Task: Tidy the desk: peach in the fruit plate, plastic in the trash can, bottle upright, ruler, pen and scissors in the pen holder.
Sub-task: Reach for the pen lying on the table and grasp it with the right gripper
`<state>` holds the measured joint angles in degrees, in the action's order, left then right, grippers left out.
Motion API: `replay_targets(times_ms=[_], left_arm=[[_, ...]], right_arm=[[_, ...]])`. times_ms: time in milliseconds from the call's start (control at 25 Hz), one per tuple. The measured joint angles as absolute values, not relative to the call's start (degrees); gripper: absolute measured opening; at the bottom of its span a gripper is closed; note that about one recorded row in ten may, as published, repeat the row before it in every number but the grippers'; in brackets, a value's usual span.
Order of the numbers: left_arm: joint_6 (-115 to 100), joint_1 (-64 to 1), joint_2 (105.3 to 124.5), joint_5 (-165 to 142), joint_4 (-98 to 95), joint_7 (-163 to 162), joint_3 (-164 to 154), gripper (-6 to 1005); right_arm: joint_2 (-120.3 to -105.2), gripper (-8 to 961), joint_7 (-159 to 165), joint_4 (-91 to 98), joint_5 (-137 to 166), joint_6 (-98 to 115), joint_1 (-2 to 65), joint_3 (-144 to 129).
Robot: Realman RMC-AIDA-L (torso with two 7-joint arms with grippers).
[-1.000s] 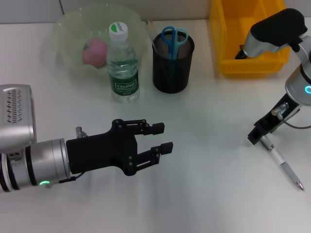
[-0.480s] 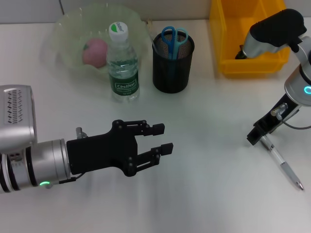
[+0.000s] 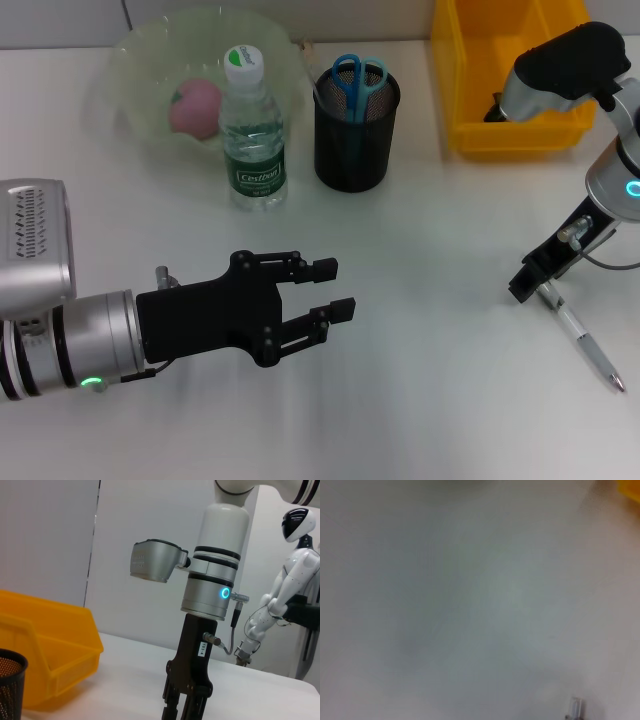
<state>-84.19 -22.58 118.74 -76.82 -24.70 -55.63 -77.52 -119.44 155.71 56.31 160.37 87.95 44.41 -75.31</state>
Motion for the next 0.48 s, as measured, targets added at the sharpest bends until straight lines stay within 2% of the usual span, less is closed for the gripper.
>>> replay_targets(times_ms=[480], left_arm=[[-84.34,-22.17,118.74,-76.83,-24.70,-55.63,-77.52,455]], right_arm=[[-119.44,572,156.96,56.07,160.69,88.41,44.65,-77.92]])
